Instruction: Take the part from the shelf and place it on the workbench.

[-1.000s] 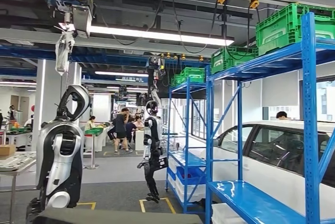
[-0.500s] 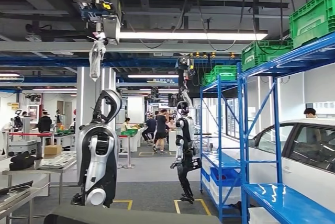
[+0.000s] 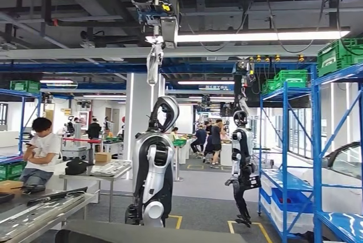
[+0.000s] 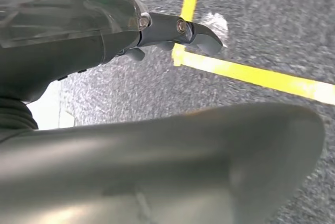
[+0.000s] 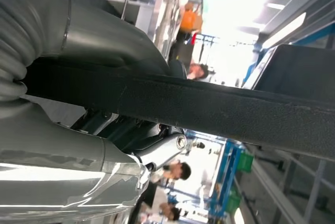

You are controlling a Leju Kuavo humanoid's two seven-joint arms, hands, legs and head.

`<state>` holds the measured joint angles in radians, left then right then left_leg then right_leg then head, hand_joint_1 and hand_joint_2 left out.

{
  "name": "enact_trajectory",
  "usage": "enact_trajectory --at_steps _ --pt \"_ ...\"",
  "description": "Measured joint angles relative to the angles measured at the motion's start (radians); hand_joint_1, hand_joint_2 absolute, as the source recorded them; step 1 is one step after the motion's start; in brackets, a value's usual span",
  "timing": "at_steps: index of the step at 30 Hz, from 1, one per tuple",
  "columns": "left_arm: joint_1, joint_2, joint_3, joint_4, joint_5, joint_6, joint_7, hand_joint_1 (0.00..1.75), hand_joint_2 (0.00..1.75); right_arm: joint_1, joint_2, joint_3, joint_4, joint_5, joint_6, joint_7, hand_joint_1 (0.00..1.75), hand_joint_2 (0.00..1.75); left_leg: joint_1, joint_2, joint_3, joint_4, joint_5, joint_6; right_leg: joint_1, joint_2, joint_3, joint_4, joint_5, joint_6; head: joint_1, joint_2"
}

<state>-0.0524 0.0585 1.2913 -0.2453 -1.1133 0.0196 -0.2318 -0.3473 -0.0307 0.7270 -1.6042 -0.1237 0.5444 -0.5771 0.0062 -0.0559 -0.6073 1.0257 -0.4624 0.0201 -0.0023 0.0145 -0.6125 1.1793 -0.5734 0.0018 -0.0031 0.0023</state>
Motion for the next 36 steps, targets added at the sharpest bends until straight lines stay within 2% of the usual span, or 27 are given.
enact_trajectory --at_steps 2,3,4,5,6,8,10,11,12,13,14,16,17,18,19,21,23,25,26,27,28,29,30,32,33,34,36 --pt "-0.001 -0.002 0.000 0.000 -0.003 0.000 0.000 0.00 1.75 0.000 0.000 -0.001 0.000 -0.001 0.000 -0.001 1.75 1.75 -0.001 -0.023 -0.001 0.001 0.002 -0.002 0.004 0.040 0.048 -0.118 0.058 -0.015 0.001 0.000" --pt "-0.001 -0.003 0.000 0.000 -0.004 0.000 0.000 0.00 1.75 0.001 0.000 -0.002 -0.001 -0.001 0.000 -0.001 1.75 1.75 0.001 -0.032 -0.005 0.001 0.004 -0.005 0.005 0.053 0.059 -0.148 0.067 -0.019 0.001 0.000" --pt "0.000 -0.004 0.000 0.000 -0.006 0.000 0.000 0.00 1.75 0.001 0.001 -0.003 -0.001 -0.002 0.000 -0.001 1.75 1.75 0.003 -0.041 -0.008 0.001 0.007 -0.010 0.006 0.055 0.061 -0.156 0.065 -0.020 0.002 0.000" --pt "0.003 -0.004 0.000 0.000 -0.007 0.000 0.000 0.00 1.75 0.001 0.002 -0.004 -0.001 -0.002 0.000 -0.001 1.75 1.75 0.005 -0.050 -0.012 0.000 0.010 -0.016 0.006 0.047 0.063 -0.163 0.066 -0.020 0.002 0.000" --pt "0.006 -0.004 0.000 0.000 -0.007 0.000 0.000 0.00 1.75 0.000 0.004 -0.004 -0.001 -0.002 0.000 -0.001 1.75 1.75 0.004 -0.048 -0.015 0.001 0.010 -0.020 0.005 0.036 0.065 -0.169 0.068 -0.022 0.002 0.000" --pt "0.008 -0.005 0.000 0.000 -0.008 -0.001 0.000 0.00 1.75 0.000 0.009 -0.005 -0.002 -0.002 0.000 -0.002 1.75 1.75 0.002 -0.015 -0.032 0.036 -0.018 -0.028 0.000 0.015 0.069 -0.180 0.074 -0.027 0.002 0.000" --pt "0.004 -0.006 0.000 0.000 -0.008 -0.001 -0.002 0.00 1.75 0.003 0.011 -0.005 -0.002 -0.002 0.000 -0.002 1.75 1.75 0.004 0.027 -0.082 0.146 -0.080 -0.037 -0.001 -0.011 0.070 -0.184 0.076 -0.030 0.002 0.000" --pt "0.001 -0.006 0.000 0.000 -0.008 -0.002 -0.003 0.00 1.75 0.004 0.011 -0.005 -0.002 -0.002 0.000 -0.001 1.75 1.75 0.007 0.035 -0.110 0.209 -0.106 -0.042 0.000 -0.025 0.069 -0.183 0.076 -0.030 0.002 0.000" --pt "0.001 -0.007 0.000 0.000 -0.009 -0.004 -0.003 0.00 1.75 0.006 0.011 -0.005 -0.002 -0.001 0.000 -0.001 1.75 1.75 0.011 0.039 -0.128 0.252 -0.118 -0.047 0.000 -0.038 0.069 -0.183 0.076 -0.030 0.002 0.000" --pt "0.003 -0.007 0.000 0.000 -0.010 -0.006 -0.003 0.00 1.75 0.007 0.011 -0.005 -0.001 -0.001 0.000 -0.001 1.75 1.75 0.015 0.043 -0.128 0.260 -0.112 -0.051 0.000 -0.049 0.069 -0.183 0.075 -0.029 0.002 0.000" --pt "0.004 -0.008 0.000 0.000 -0.012 -0.007 -0.003 0.00 1.75 0.008 0.011 -0.005 -0.001 -0.001 0.000 -0.001 1.75 1.75 0.018 0.049 -0.108 0.227 -0.090 -0.054 0.000 -0.059 0.070 -0.182 0.074 -0.027 0.002 0.000" --pt "0.006 -0.008 0.000 0.000 -0.017 -0.007 -0.003 0.00 1.75 0.008 0.011 -0.005 -0.001 -0.002 0.000 -0.001 1.75 1.75 0.019 0.085 -0.032 0.093 -0.036 -0.056 0.001 -0.078 0.072 -0.180 0.070 -0.021 0.002 0.000" --pt "0.004 -0.009 0.000 0.000 -0.020 -0.007 -0.002 0.00 1.75 0.008 0.011 -0.006 -0.001 -0.002 0.000 -0.001 1.75 1.75 0.017 0.102 -0.003 0.038 -0.018 -0.051 0.003 -0.086 0.073 -0.178 0.068 -0.016 0.002 0.000" --pt "0.003 -0.010 0.000 0.000 -0.022 -0.007 -0.002 0.00 1.75 0.008 0.011 -0.006 -0.002 -0.003 -0.001 0.000 1.75 1.75 0.014 0.114 0.014 0.005 -0.012 -0.045 0.005 -0.093 0.074 -0.177 0.066 -0.010 0.002 0.000" --pt "0.003 -0.011 0.000 0.000 -0.024 -0.007 -0.001 0.00 1.75 0.009 0.011 -0.006 -0.002 -0.004 -0.001 0.000 1.75 1.75 0.010 0.116 0.016 -0.004 -0.014 -0.038 0.007 -0.100 0.075 -0.176 0.064 -0.004 0.002 0.000" --pt "0.008 -0.012 0.000 0.000 -0.027 -0.006 0.001 0.00 1.75 0.011 0.011 -0.006 -0.003 -0.004 -0.002 0.001 1.75 1.75 0.009 0.097 0.012 -0.005 -0.009 -0.025 0.004 -0.108 0.078 -0.176 0.061 0.008 0.002 0.000" --pt "0.010 -0.013 0.000 0.000 -0.027 -0.006 0.002 0.00 1.75 0.013 0.011 -0.007 -0.005 -0.006 -0.004 0.001 1.75 1.75 0.011 0.081 0.011 -0.007 -0.004 -0.013 -0.001 -0.080 0.068 -0.146 0.032 0.019 0.002 0.000" --pt "0.009 -0.013 0.000 0.000 -0.027 -0.005 0.002 0.00 1.75 0.021 0.008 -0.009 -0.006 -0.008 -0.007 0.001 1.75 1.75 0.011 0.062 0.009 -0.008 -0.002 -0.005 -0.003 -0.038 0.024 -0.038 -0.033 0.022 0.002 0.000" --pt "0.008 -0.013 0.000 0.000 -0.028 -0.005 0.002 0.00 1.75 0.027 0.006 -0.010 -0.006 -0.008 -0.008 0.001 1.75 1.75 0.010 0.052 0.008 -0.008 -0.001 -0.002 -0.003 -0.027 -0.008 0.033 -0.065 0.022 0.002 0.000" --pt "0.008 -0.013 0.000 0.000 -0.028 -0.005 0.002 0.00 1.75 0.034 0.004 -0.011 -0.007 -0.008 -0.009 0.001 1.75 1.75 0.008 0.040 0.008 -0.007 -0.001 -0.001 -0.003 -0.022 -0.033 0.088 -0.082 0.021 0.002 0.000" --pt "0.010 -0.013 0.000 0.000 -0.029 -0.005 0.002 0.00 1.75 0.041 0.002 -0.011 -0.007 -0.008 -0.010 0.002 1.75 1.75 0.006 0.028 0.008 -0.007 -0.001 0.000 -0.002 -0.020 -0.045 0.111 -0.082 0.019 0.002 0.000" --pt "0.012 -0.014 0.000 0.000 -0.030 -0.005 0.002 0.00 1.75 0.046 0.001 -0.010 -0.009 -0.007 -0.012 0.003 1.75 1.75 0.005 0.016 0.009 -0.007 -0.001 0.000 -0.002 -0.016 -0.037 0.093 -0.060 0.017 0.002 0.000" --pt "0.013 -0.014 0.000 0.000 -0.030 -0.005 0.002 0.00 1.75 0.050 0.001 -0.010 -0.012 -0.006 -0.013 0.004 1.75 1.75 0.004 0.005 0.010 -0.006 -0.001 0.000 -0.002 -0.008 -0.013 0.038 -0.024 0.013 0.002 0.000" --pt "0.014 -0.016 0.000 0.000 -0.032 -0.006 0.001 0.00 1.75 0.053 0.001 -0.010 -0.020 -0.005 -0.016 0.007 1.75 1.75 0.003 -0.018 0.010 -0.005 0.000 -0.002 -0.003 0.033 0.047 -0.097 0.042 0.004 0.002 0.000" --pt "0.013 -0.017 0.000 0.000 -0.032 -0.006 0.000 0.00 1.75 0.054 0.001 -0.010 -0.023 -0.005 -0.017 0.008 1.75 1.75 0.003 -0.029 0.008 -0.004 0.002 -0.005 -0.003 0.050 0.067 -0.142 0.058 0.001 0.002 0.000" --pt "0.013 -0.018 0.000 0.000 -0.033 -0.006 0.000 0.00 1.75 0.054 0.001 -0.010 -0.025 -0.005 -0.017 0.008 1.75 1.75 0.004 -0.039 0.004 -0.004 0.004 -0.009 -0.002 0.060 0.075 -0.164 0.061 0.001 0.002 0.000" --pt "0.017 -0.018 0.001 0.000 -0.035 -0.006 -0.002 0.00 1.75 0.055 0.001 -0.010 -0.029 -0.005 -0.018 0.009 1.75 1.75 0.008 -0.053 -0.002 -0.004 0.008 -0.019 -0.001 0.045 0.078 -0.173 0.061 -0.003 0.002 0.000"
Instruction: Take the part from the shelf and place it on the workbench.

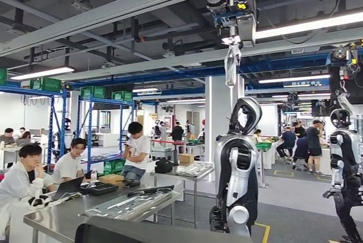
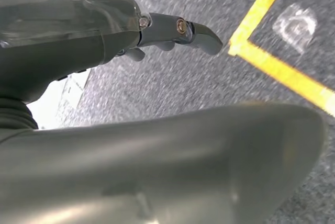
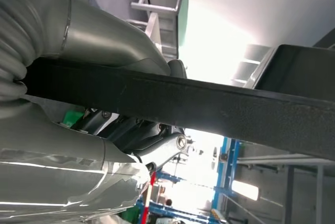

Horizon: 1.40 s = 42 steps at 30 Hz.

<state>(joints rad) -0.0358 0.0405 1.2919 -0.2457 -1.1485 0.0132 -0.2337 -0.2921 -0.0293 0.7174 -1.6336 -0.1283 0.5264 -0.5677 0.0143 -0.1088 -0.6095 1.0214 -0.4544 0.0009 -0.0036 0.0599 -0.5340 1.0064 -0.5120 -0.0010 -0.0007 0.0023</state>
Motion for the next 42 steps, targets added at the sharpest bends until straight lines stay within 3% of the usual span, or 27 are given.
enact_trajectory --at_steps 2,3,5,7,8,9,11,13,14,16,18,20,22,23,24,27,29,31,33,35,36,38,39,41,42 --pt "0.004 -0.001 0.000 0.000 -0.003 0.000 -0.004 0.00 1.75 0.000 0.002 0.000 -0.005 0.000 -0.001 0.001 1.75 1.75 -0.001 0.026 -0.013 0.022 -0.018 -0.008 -0.002 -0.022 0.003 -0.008 0.005 -0.010 0.000 0.000" --pt "0.003 -0.001 0.000 0.000 -0.004 -0.001 -0.006 0.00 1.75 0.000 0.003 0.000 -0.008 -0.001 -0.001 0.001 1.75 1.75 -0.002 0.049 -0.031 0.060 -0.043 -0.011 -0.004 -0.035 0.004 -0.012 0.007 -0.015 0.000 0.000" --pt "-0.002 -0.001 0.000 0.000 -0.006 -0.002 -0.011 0.00 1.75 0.000 0.003 0.000 -0.010 -0.001 -0.002 0.003 1.75 1.75 0.000 0.083 -0.089 0.185 -0.106 -0.018 -0.003 -0.062 0.004 -0.012 0.007 -0.019 0.000 0.000" --pt "-0.004 -0.002 0.000 0.000 -0.007 -0.004 -0.013 0.00 1.75 0.000 0.003 0.001 -0.010 -0.002 -0.002 0.006 1.75 1.75 0.006 0.092 -0.129 0.274 -0.131 -0.025 -0.003 -0.088 0.004 -0.012 0.005 -0.018 0.000 0.000" --pt "-0.003 -0.002 0.000 0.000 -0.007 -0.004 -0.014 0.00 1.75 0.000 0.003 0.001 -0.010 -0.002 -0.002 0.007 1.75 1.75 0.010 0.097 -0.123 0.267 -0.117 -0.028 -0.003 -0.099 0.005 -0.012 0.004 -0.016 0.000 0.000" --pt "-0.002 -0.002 0.000 0.000 -0.007 -0.004 -0.014 0.00 1.75 0.000 0.003 0.002 -0.010 -0.003 -0.002 0.007 1.75 1.75 0.014 0.104 -0.099 0.223 -0.090 -0.031 -0.004 -0.110 0.006 -0.011 0.001 -0.013 0.000 0.000" --pt "-0.003 -0.002 0.000 0.000 -0.007 -0.004 -0.014 0.00 1.75 -0.001 0.004 0.002 -0.011 -0.005 -0.002 0.008 1.75 1.75 0.014 0.144 -0.029 0.092 -0.035 -0.037 -0.002 -0.128 0.010 -0.007 -0.006 -0.002 0.000 0.000" --pt "-0.008 -0.004 0.000 0.000 -0.008 -0.004 -0.015 0.00 1.75 -0.004 0.004 0.002 -0.012 -0.009 -0.001 0.010 1.75 1.75 0.009 0.176 0.003 0.022 -0.018 -0.028 0.004 -0.143 0.011 -0.001 -0.013 0.011 0.000 0.000" --pt "-0.008 -0.006 0.000 0.000 -0.008 -0.004 -0.016 0.00 1.75 -0.005 0.004 0.002 -0.012 -0.012 -0.001 0.011 1.75 1.75 0.004 0.177 0.001 0.018 -0.021 -0.020 0.006 -0.152 0.012 -0.001 -0.015 0.015 -0.001 0.000" --pt "-0.004 -0.006 0.001 0.000 -0.008 -0.004 -0.016 0.00 1.75 -0.006 0.004 0.002 -0.012 -0.016 -0.001 0.012 1.75 1.75 0.001 0.157 -0.003 0.017 -0.020 -0.003 0.002 -0.164 0.015 -0.001 -0.020 0.024 -0.001 0.000" --pt "-0.001 -0.006 0.002 0.000 -0.009 -0.004 -0.015 0.00 1.75 -0.008 0.004 0.002 -0.012 -0.019 -0.001 0.013 1.75 1.75 0.000 0.138 -0.003 0.015 -0.018 0.009 -0.003 -0.135 0.000 0.039 -0.053 0.030 -0.001 0.000" --pt "-0.006 -0.006 0.004 0.000 -0.010 -0.004 -0.014 0.00 1.75 -0.011 0.004 0.002 -0.011 -0.021 -0.001 0.014 1.75 1.75 -0.003 0.117 -0.003 0.015 -0.017 0.019 -0.004 -0.089 -0.055 0.158 -0.115 0.028 -0.001 0.000" --pt "-0.011 -0.006 0.006 0.000 -0.010 -0.004 -0.014 0.00 1.75 -0.011 0.003 0.001 -0.009 -0.024 0.000 0.017 1.75 1.75 -0.010 0.093 -0.002 0.015 -0.017 0.024 -0.001 -0.070 -0.117 0.275 -0.149 0.020 -0.001 0.000" --pt "-0.011 -0.006 0.006 0.000 -0.011 -0.004 -0.013 0.00 1.75 -0.011 0.003 0.001 -0.008 -0.026 0.001 0.019 1.75 1.75 -0.014 0.080 -0.001 0.015 -0.017 0.026 0.003 -0.066 -0.129 0.289 -0.139 0.014 -0.001 0.000" --pt "-0.010 -0.007 0.007 0.000 -0.012 -0.004 -0.012 0.00 1.75 -0.012 0.003 0.001 -0.007 -0.028 0.002 0.021 1.75 1.75 -0.017 0.066 0.001 0.015 -0.017 0.027 0.008 -0.061 -0.122 0.260 -0.108 0.006 -0.001 0.000" --pt "-0.010 -0.012 0.010 0.000 -0.014 -0.004 -0.010 0.00 1.75 -0.019 0.003 0.000 -0.007 -0.035 0.007 0.024 1.75 1.75 -0.019 0.030 0.005 0.015 -0.016 0.028 0.022 -0.010 -0.051 0.076 0.003 -0.023 -0.001 0.000" --pt "-0.011 -0.016 0.013 0.000 -0.014 -0.004 -0.009 0.00 1.75 -0.022 0.003 0.000 -0.008 -0.036 0.009 0.025 1.75 1.75 -0.013 0.012 0.000 0.014 -0.013 0.024 0.026 0.009 -0.033 0.029 0.018 -0.031 -0.001 0.001" --pt "-0.007 -0.016 0.014 0.000 -0.014 -0.005 -0.009 0.00 1.75 -0.025 0.004 -0.001 -0.008 -0.037 0.009 0.026 1.75 1.75 -0.010 -0.001 -0.004 0.011 -0.009 0.017 0.026 -0.009 -0.024 0.008 0.021 -0.031 -0.002 0.001" --pt "-0.003 -0.018 0.015 0.000 -0.014 -0.006 -0.009 0.00 1.75 -0.029 0.008 -0.001 -0.008 -0.039 0.010 0.027 1.75 1.75 -0.014 0.026 -0.016 0.033 -0.029 0.008 0.020 -0.031 -0.011 -0.020 0.026 -0.032 -0.002 0.001" --pt "-0.007 -0.019 0.015 0.000 -0.014 -0.006 -0.010 0.00 1.75 -0.030 0.011 -0.001 -0.007 -0.039 0.011 0.027 1.75 1.75 -0.011 0.072 -0.061 0.129 -0.085 -0.004 0.017 -0.055 -0.005 -0.032 0.029 -0.032 -0.002 0.000" --pt "-0.009 -0.019 0.015 0.000 -0.014 -0.006 -0.011 0.00 1.75 -0.030 0.011 0.000 -0.007 -0.040 0.011 0.028 1.75 1.75 -0.007 0.084 -0.092 0.193 -0.114 -0.011 0.017 -0.069 -0.005 -0.032 0.028 -0.032 -0.002 0.000" --pt "-0.011 -0.020 0.015 0.000 -0.014 -0.006 -0.013 0.00 1.75 -0.028 0.011 0.000 -0.005 -0.040 0.014 0.031 1.75 1.75 0.005 0.095 -0.124 0.261 -0.127 -0.025 0.015 -0.093 -0.005 -0.030 0.025 -0.028 -0.002 0.000" --pt "-0.009 -0.020 0.015 0.000 -0.014 -0.006 -0.014 0.00 1.75 -0.028 0.011 0.000 -0.004 -0.040 0.015 0.031 1.75 1.75 0.011 0.100 -0.114 0.241 -0.107 -0.031 0.012 -0.103 -0.004 -0.029 0.023 -0.024 -0.002 0.000" --pt "-0.008 -0.020 0.015 0.000 -0.015 -0.006 -0.016 0.00 1.75 -0.030 0.011 0.000 -0.003 -0.040 0.016 0.032 1.75 1.75 0.020 0.129 -0.049 0.118 -0.045 -0.046 0.008 -0.122 -0.001 -0.022 0.014 -0.011 -0.002 0.000" --pt "-0.010 -0.022 0.015 0.000 -0.015 -0.006 -0.017 0.00 1.75 -0.031 0.010 0.000 -0.003 -0.041 0.016 0.033 1.75 1.75 0.020 0.145 -0.020 0.061 -0.024 -0.046 0.009 -0.130 0.000 -0.017 0.009 -0.003 -0.002 0.000"
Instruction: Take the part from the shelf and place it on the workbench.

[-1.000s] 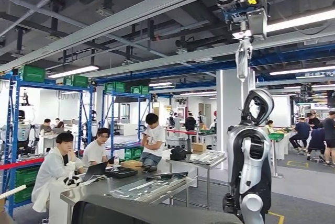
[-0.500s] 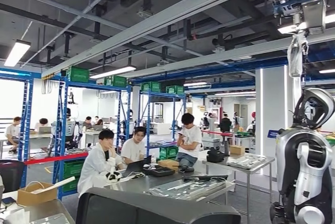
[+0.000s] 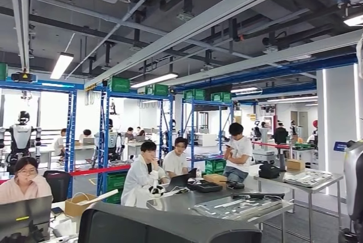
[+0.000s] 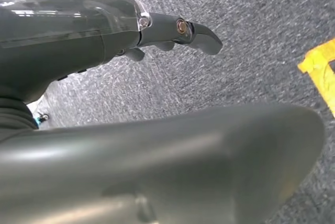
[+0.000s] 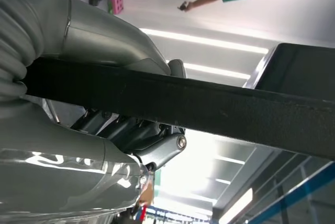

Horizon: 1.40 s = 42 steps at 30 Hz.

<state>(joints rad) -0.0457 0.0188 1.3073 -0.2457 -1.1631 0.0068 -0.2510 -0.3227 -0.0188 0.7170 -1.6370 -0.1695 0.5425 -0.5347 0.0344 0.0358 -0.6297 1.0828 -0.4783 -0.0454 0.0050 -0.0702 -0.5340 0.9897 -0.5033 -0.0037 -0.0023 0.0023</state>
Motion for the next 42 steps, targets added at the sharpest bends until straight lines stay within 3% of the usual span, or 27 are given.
enact_trajectory --at_steps 2,4,6,7,9,10,11,12,13,15,16,17,19,20,22,24,26,27,28,30,32,36,38,40,41,42 --pt "-0.003 -0.003 0.000 0.000 0.000 -0.001 -0.004 0.00 1.75 -0.002 0.000 0.000 0.000 -0.002 0.000 0.001 1.75 1.75 -0.006 0.016 0.022 -0.048 0.008 0.015 0.003 -0.012 0.001 0.007 -0.007 0.012 0.000 0.000" --pt "0.000 -0.004 0.001 0.000 0.000 -0.001 -0.005 0.00 1.75 -0.003 0.000 0.000 -0.001 -0.002 0.000 0.002 1.75 1.75 -0.011 -0.002 0.019 -0.049 0.008 0.037 0.001 -0.022 0.004 0.007 -0.011 0.020 0.000 0.000" --pt "0.002 -0.004 0.002 0.000 -0.001 -0.001 -0.006 0.00 1.75 -0.003 0.000 0.000 -0.001 -0.003 0.000 0.002 1.75 1.75 -0.013 -0.017 0.019 -0.050 0.010 0.051 -0.006 0.000 -0.003 0.032 -0.036 0.026 0.000 0.000" --pt "0.001 -0.004 0.003 0.000 -0.001 -0.001 -0.006 0.00 1.75 -0.003 -0.001 -0.001 -0.001 -0.003 0.000 0.002 1.75 1.75 -0.014 -0.024 0.020 -0.051 0.011 0.057 -0.009 0.021 -0.020 0.073 -0.063 0.028 0.000 0.000" --pt "-0.003 -0.004 0.004 0.000 -0.001 0.000 -0.007 0.00 1.75 0.000 -0.003 -0.002 0.001 -0.003 0.000 0.001 1.75 1.75 -0.019 -0.043 0.019 -0.051 0.012 0.066 -0.010 0.054 -0.083 0.210 -0.129 0.025 0.000 0.000" --pt "-0.004 -0.004 0.005 0.000 -0.001 0.000 -0.007 0.00 1.75 0.003 -0.005 -0.003 0.003 -0.002 0.000 0.001 1.75 1.75 -0.023 -0.055 0.019 -0.050 0.013 0.068 -0.009 0.060 -0.116 0.275 -0.150 0.022 0.000 0.000" --pt "-0.004 -0.004 0.006 0.000 -0.001 0.000 -0.008 0.00 1.75 0.005 -0.006 -0.004 0.004 -0.002 0.000 0.000 1.75 1.75 -0.027 -0.067 0.019 -0.050 0.013 0.070 -0.007 0.063 -0.136 0.310 -0.153 0.017 0.000 0.000" --pt "-0.003 -0.004 0.006 0.000 -0.002 0.000 -0.008 0.00 1.75 0.007 -0.007 -0.004 0.005 -0.002 0.000 0.000 1.75 1.75 -0.030 -0.080 0.020 -0.050 0.013 0.071 -0.004 0.066 -0.138 0.306 -0.135 0.011 0.000 0.000" --pt "-0.003 -0.004 0.007 0.000 -0.002 0.000 -0.008 0.00 1.75 0.007 -0.008 -0.004 0.005 -0.002 0.000 -0.001 1.75 1.75 -0.032 -0.092 0.021 -0.050 0.014 0.071 0.001 0.073 -0.122 0.260 -0.099 0.003 0.000 0.000" --pt "-0.004 -0.006 0.007 0.000 -0.003 0.000 -0.011 0.00 1.75 0.006 -0.008 -0.005 0.004 -0.002 0.001 -0.002 1.75 1.75 -0.032 -0.117 0.022 -0.050 0.014 0.071 0.010 0.115 -0.064 0.118 -0.022 -0.015 0.000 0.000" --pt "-0.005 -0.008 0.007 0.000 -0.003 0.000 -0.013 0.00 1.75 0.005 -0.008 -0.005 0.003 -0.001 0.001 -0.002 1.75 1.75 -0.030 -0.128 0.020 -0.050 0.015 0.070 0.013 0.134 -0.042 0.065 0.001 -0.021 0.000 0.000" --pt "-0.005 -0.010 0.007 0.000 -0.003 0.000 -0.014 0.00 1.75 0.004 -0.008 -0.006 0.002 -0.001 0.001 -0.003 1.75 1.75 -0.028 -0.138 0.017 -0.050 0.017 0.068 0.015 0.147 -0.031 0.036 0.009 -0.024 0.000 0.000" --pt "-0.002 -0.011 0.008 0.000 -0.004 0.000 -0.015 0.00 1.75 0.000 -0.007 -0.007 0.001 0.000 0.001 -0.003 1.75 1.75 -0.025 -0.157 0.012 -0.053 0.022 0.059 0.015 0.136 -0.025 0.022 0.009 -0.024 0.000 0.000" --pt "0.000 -0.011 0.009 0.000 -0.004 0.000 -0.015 0.00 1.75 -0.001 -0.006 -0.007 0.001 0.000 0.001 -0.003 1.75 1.75 -0.027 -0.154 0.009 -0.051 0.019 0.056 0.012 0.125 -0.021 0.013 0.011 -0.024 0.000 0.000" --pt "0.000 -0.010 0.010 0.000 -0.004 0.000 -0.016 0.00 1.75 -0.004 -0.002 -0.007 0.000 0.001 0.001 -0.003 1.75 1.75 -0.031 -0.117 -0.012 -0.008 -0.013 0.047 0.007 0.100 -0.013 -0.006 0.017 -0.024 0.000 0.000" --pt "-0.004 -0.010 0.010 0.000 -0.003 0.000 -0.018 0.00 1.75 -0.003 0.000 -0.009 0.000 0.002 0.000 -0.003 1.75 1.75 -0.029 -0.069 -0.064 0.106 -0.077 0.038 0.005 0.073 -0.010 -0.012 0.019 -0.025 0.000 0.000" --pt "-0.007 -0.009 0.011 0.000 -0.003 0.000 -0.019 0.00 1.75 0.002 0.000 -0.010 0.001 0.003 -0.005 -0.002 1.75 1.75 -0.020 -0.053 -0.106 0.202 -0.110 0.027 0.004 0.051 -0.011 -0.011 0.018 -0.023 0.000 0.000" --pt "-0.006 -0.009 0.012 0.000 -0.003 0.000 -0.020 0.00 1.75 0.004 0.000 -0.011 0.002 0.003 -0.007 -0.002 1.75 1.75 -0.015 -0.049 -0.103 0.202 -0.100 0.021 0.002 0.043 -0.010 -0.011 0.016 -0.020 0.000 0.000" --pt "-0.004 -0.009 0.013 0.000 -0.002 0.000 -0.020 0.00 1.75 0.006 0.001 -0.011 0.002 0.001 -0.010 -0.002 1.75 1.75 -0.009 -0.045 -0.079 0.162 -0.075 0.016 0.000 0.037 -0.009 -0.010 0.015 -0.017 0.000 0.000" --pt "-0.002 -0.008 0.014 0.000 -0.002 0.000 -0.020 0.00 1.75 0.010 0.005 -0.014 0.001 -0.003 -0.012 -0.005 1.75 1.75 -0.002 -0.036 -0.003 0.027 -0.018 0.006 -0.003 0.029 -0.008 -0.003 0.009 -0.005 0.000 0.000" --pt "-0.003 -0.008 0.014 0.000 -0.002 0.000 -0.020 0.00 1.75 0.014 0.010 -0.017 0.000 -0.007 -0.013 -0.007 1.75 1.75 -0.003 -0.031 0.039 -0.051 0.002 0.014 -0.001 0.026 -0.011 0.006 0.004 0.007 -0.001 0.000" --pt "-0.002 -0.008 0.015 0.000 -0.002 0.000 -0.020 0.00 1.75 0.018 0.014 -0.022 -0.001 -0.009 -0.014 -0.008 1.75 1.75 -0.010 -0.035 0.039 -0.057 0.001 0.044 -0.007 0.032 -0.016 0.021 -0.009 0.025 -0.001 0.000" --pt "-0.004 -0.008 0.016 0.000 -0.002 0.000 -0.020 0.00 1.75 0.019 0.016 -0.025 -0.002 -0.009 -0.014 -0.008 1.75 1.75 -0.011 -0.036 0.039 -0.058 0.003 0.056 -0.010 0.048 -0.051 0.102 -0.060 0.031 -0.001 0.000" --pt "-0.005 -0.008 0.016 0.000 -0.002 0.000 -0.020 0.00 1.75 0.023 0.016 -0.027 -0.001 -0.009 -0.013 -0.008 1.75 1.75 -0.016 -0.039 0.039 -0.058 0.002 0.062 -0.010 0.058 -0.118 0.245 -0.124 0.030 -0.001 0.000" --pt "-0.005 -0.008 0.016 0.000 -0.003 0.000 -0.020 0.00 1.75 0.026 0.016 -0.027 -0.001 -0.009 -0.013 -0.008 1.75 1.75 -0.020 -0.041 0.039 -0.058 0.002 0.064 -0.009 0.060 -0.144 0.298 -0.137 0.028 -0.001 0.000" --pt "-0.005 -0.008 0.016 0.000 -0.004 0.000 -0.021 0.00 1.75 0.029 0.016 -0.028 -0.001 -0.010 -0.013 -0.008 1.75 1.75 -0.023 -0.043 0.039 -0.058 0.001 0.065 -0.008 0.060 -0.155 0.315 -0.131 0.025 -0.001 0.000"
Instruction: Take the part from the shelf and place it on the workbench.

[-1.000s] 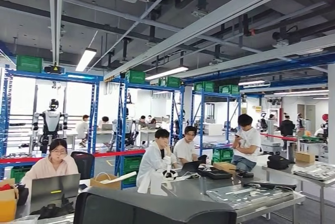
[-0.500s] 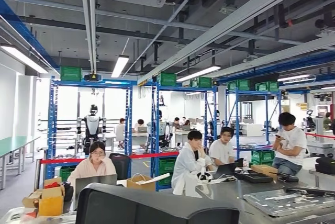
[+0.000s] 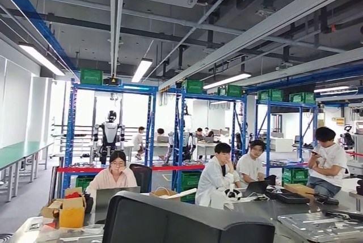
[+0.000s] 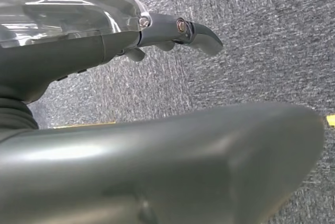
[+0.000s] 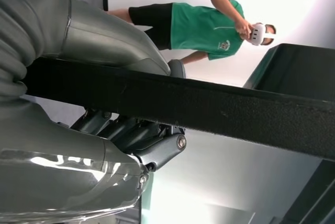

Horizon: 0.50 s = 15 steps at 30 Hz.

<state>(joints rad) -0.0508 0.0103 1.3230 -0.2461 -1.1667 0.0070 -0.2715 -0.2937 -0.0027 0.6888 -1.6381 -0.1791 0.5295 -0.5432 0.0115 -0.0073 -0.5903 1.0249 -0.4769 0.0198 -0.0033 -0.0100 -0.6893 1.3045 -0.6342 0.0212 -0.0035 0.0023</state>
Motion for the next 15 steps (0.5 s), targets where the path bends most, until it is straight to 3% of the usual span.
enact_trajectory --at_steps 1,4,9,11,13,15 --pt "0.000 0.000 0.000 0.000 -0.001 0.000 0.000 0.00 1.75 0.002 0.000 -0.001 0.000 0.000 0.001 0.000 1.75 1.75 -0.003 -0.003 0.001 0.000 0.000 0.001 0.002 0.001 0.009 -0.027 0.027 -0.006 0.000 0.000" --pt "-0.002 0.000 0.000 0.000 -0.006 -0.002 -0.002 0.00 1.75 0.002 0.001 -0.001 -0.001 -0.002 0.003 0.000 1.75 1.75 -0.006 -0.010 0.005 0.000 -0.001 0.002 0.012 0.007 0.079 -0.187 0.120 -0.024 0.000 0.000" --pt "-0.003 -0.001 0.000 0.000 -0.006 -0.003 -0.003 0.00 1.75 0.002 0.001 -0.002 -0.002 -0.002 0.005 0.000 1.75 1.75 -0.006 -0.013 0.004 0.000 -0.001 0.001 0.018 0.013 0.110 -0.255 0.139 -0.033 0.000 0.000" --pt "-0.002 -0.002 0.000 0.000 -0.007 -0.005 -0.005 0.00 1.75 0.002 0.003 -0.005 -0.006 -0.004 0.007 -0.001 1.75 1.75 -0.005 -0.013 0.000 0.004 -0.007 -0.009 0.018 0.013 0.131 -0.305 0.146 -0.040 0.000 0.000" --pt "-0.001 -0.002 0.000 0.000 -0.008 -0.006 -0.005 0.00 1.75 0.002 0.007 -0.008 -0.007 -0.005 0.008 -0.001 1.75 1.75 -0.003 -0.011 -0.025 0.058 -0.044 -0.023 0.013 0.008 0.139 -0.323 0.152 -0.044 0.000 0.000" --pt "0.000 -0.002 0.000 0.000 -0.008 -0.006 -0.005 0.00 1.75 0.003 0.009 -0.010 -0.007 -0.005 0.010 -0.001 1.75 1.75 0.001 -0.009 -0.086 0.185 -0.104 -0.032 0.013 0.003 0.140 -0.324 0.152 -0.045 0.000 0.000"
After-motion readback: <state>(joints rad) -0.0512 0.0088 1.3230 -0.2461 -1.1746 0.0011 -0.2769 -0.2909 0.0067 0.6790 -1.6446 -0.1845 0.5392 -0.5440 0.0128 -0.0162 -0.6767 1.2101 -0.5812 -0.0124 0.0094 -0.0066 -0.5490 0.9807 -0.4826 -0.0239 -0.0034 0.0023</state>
